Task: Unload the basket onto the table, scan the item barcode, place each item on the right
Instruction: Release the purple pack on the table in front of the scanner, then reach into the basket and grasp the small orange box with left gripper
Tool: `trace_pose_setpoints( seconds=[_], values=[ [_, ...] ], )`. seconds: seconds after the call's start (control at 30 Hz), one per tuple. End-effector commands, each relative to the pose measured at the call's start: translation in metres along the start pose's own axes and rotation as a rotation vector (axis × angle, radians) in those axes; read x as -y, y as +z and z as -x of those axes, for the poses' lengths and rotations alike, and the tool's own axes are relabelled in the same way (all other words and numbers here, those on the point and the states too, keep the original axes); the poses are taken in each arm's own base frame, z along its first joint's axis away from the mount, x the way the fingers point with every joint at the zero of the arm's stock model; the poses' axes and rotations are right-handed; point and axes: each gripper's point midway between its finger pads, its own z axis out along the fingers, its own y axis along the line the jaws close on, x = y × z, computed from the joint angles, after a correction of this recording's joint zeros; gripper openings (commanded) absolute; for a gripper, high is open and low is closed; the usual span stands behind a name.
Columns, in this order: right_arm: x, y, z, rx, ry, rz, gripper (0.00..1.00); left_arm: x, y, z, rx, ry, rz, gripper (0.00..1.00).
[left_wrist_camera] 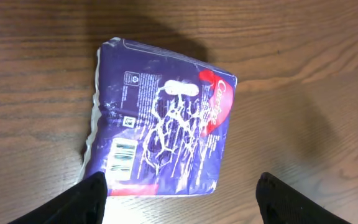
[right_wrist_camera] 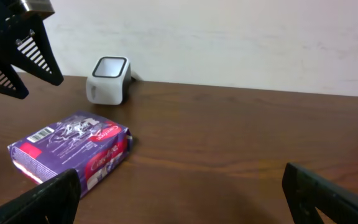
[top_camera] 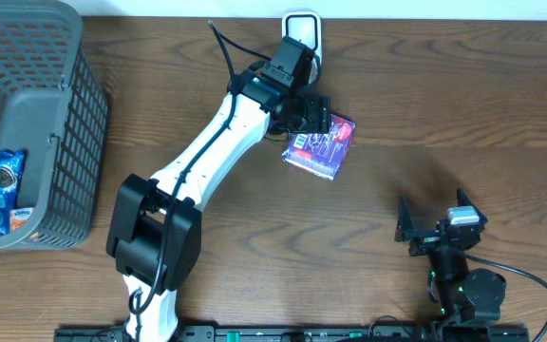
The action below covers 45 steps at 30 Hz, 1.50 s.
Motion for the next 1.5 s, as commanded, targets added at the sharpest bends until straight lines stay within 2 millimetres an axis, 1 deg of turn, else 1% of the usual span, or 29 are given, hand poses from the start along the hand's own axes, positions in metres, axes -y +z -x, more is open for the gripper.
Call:
trace_pose_setpoints(
  seconds=[0.0, 0.1, 0.13, 0.23, 0.27, 0.3, 0.33, 0.37, 0.4, 0.43, 0.47, 0.5, 0.53, 0.57, 0.7, 0.73, 0.77, 0.8, 0.83, 0.9, 0.97, 1.03, 1.1, 1.13, 1.2, 1.23, 1.33, 1.37, 1.47],
  values=[
    [-0.002, 0.000, 0.000, 0.001, -0.008, 0.010, 0.99, 0.002, -0.031, 0.016, 0.073, 0.006, -0.013, 0.77],
    [-0.002, 0.000, 0.000, 0.001, -0.008, 0.010, 0.99, -0.003, -0.066, 0.031, 0.144, 0.007, -0.023, 0.77],
    [-0.002, 0.000, 0.000, 0.001, -0.008, 0.010, 0.99, -0.010, -0.094, 0.040, 0.199, 0.000, -0.025, 0.77],
    [-0.002, 0.000, 0.000, 0.001, -0.008, 0.010, 0.99, -0.025, -0.150, 0.056, 0.314, -0.011, -0.022, 0.77],
    [-0.002, 0.000, 0.000, 0.001, -0.008, 0.010, 0.99, -0.032, -0.173, 0.061, 0.363, -0.019, -0.019, 0.77],
    [-0.002, 0.000, 0.000, 0.001, -0.008, 0.010, 0.99, -0.043, -0.205, 0.066, 0.436, -0.031, -0.011, 0.77],
    [-0.002, 0.000, 0.000, 0.001, -0.008, 0.010, 0.99, -0.049, -0.221, 0.068, 0.471, -0.034, -0.004, 0.77],
    [-0.002, 0.000, 0.000, 0.001, -0.008, 0.010, 0.99, -0.065, -0.260, 0.071, 0.558, -0.041, 0.020, 0.77],
    [-0.002, 0.000, 0.000, 0.001, -0.008, 0.010, 0.99, -0.077, -0.288, 0.070, 0.621, -0.051, 0.043, 0.77],
    [-0.002, 0.000, 0.000, 0.001, -0.008, 0.010, 0.99, -0.096, -0.324, 0.067, 0.704, -0.066, 0.086, 0.77],
    [-0.002, 0.000, 0.000, 0.001, -0.008, 0.010, 0.99, -0.107, -0.346, 0.064, 0.753, -0.072, 0.119, 0.77],
    [-0.002, 0.000, 0.000, 0.001, -0.008, 0.010, 0.99, -0.129, -0.376, 0.058, 0.821, -0.094, 0.191, 0.77],
    [-0.002, 0.000, 0.000, 0.001, -0.008, 0.010, 0.99, -0.146, -0.395, 0.052, 0.862, -0.129, 0.254, 0.77],
    [-0.002, 0.000, 0.000, 0.001, -0.008, 0.010, 0.99, -0.169, -0.415, 0.043, 0.903, -0.188, 0.341, 0.77],
    [-0.002, 0.000, 0.000, 0.001, -0.008, 0.010, 0.99, -0.255, -0.469, -0.005, 0.961, -0.445, 0.717, 0.77],
    [-0.002, 0.000, 0.000, 0.001, -0.008, 0.010, 0.99, -0.273, -0.478, -0.016, 0.957, -0.501, 0.796, 0.77],
    [-0.002, 0.000, 0.000, 0.001, -0.008, 0.010, 0.99, -0.297, -0.485, -0.032, 0.937, -0.575, 0.889, 0.77],
    [-0.002, 0.000, 0.000, 0.001, -0.008, 0.010, 0.99, -0.308, -0.484, -0.038, 0.919, -0.605, 0.915, 0.77],
    [-0.002, 0.000, 0.000, 0.001, -0.008, 0.010, 0.99, -0.333, -0.476, -0.047, 0.864, -0.663, 0.941, 0.77],
    [-0.002, 0.000, 0.000, 0.001, -0.008, 0.010, 0.99, -0.350, -0.465, -0.052, 0.806, -0.702, 0.950, 0.77],
    [-0.002, 0.000, 0.000, 0.001, -0.008, 0.010, 0.99, -0.369, -0.448, -0.058, 0.725, -0.741, 0.955, 0.77],
    [-0.002, 0.000, 0.000, 0.001, -0.008, 0.010, 0.99, -0.386, -0.427, -0.065, 0.628, -0.776, 0.953, 0.77],
    [-0.002, 0.000, 0.000, 0.001, -0.008, 0.010, 0.99, -0.412, -0.390, -0.081, 0.463, -0.869, 0.960, 0.76],
    [-0.002, 0.000, 0.000, 0.001, -0.008, 0.010, 0.99, -0.416, -0.384, -0.087, 0.434, -0.906, 0.973, 0.75],
    [-0.002, 0.000, 0.000, 0.001, -0.008, 0.010, 0.99, -0.428, -0.372, -0.107, 0.355, -1.010, 1.032, 0.74],
    [-0.002, 0.000, 0.000, 0.001, -0.008, 0.010, 0.99, -0.439, -0.361, -0.122, 0.272, -1.072, 1.091, 0.74],
    [-0.002, 0.000, 0.000, 0.001, -0.008, 0.010, 0.99, -0.454, -0.337, -0.135, 0.142, -1.083, 1.113, 0.74],
    [-0.002, 0.000, 0.000, 0.001, -0.008, 0.010, 0.99, -0.460, -0.326, -0.138, 0.093, -1.088, 1.109, 0.74],
    [-0.002, 0.000, 0.000, 0.001, -0.008, 0.010, 0.99, -0.472, -0.303, -0.147, -0.004, -1.094, 1.101, 0.74]
  ],
)
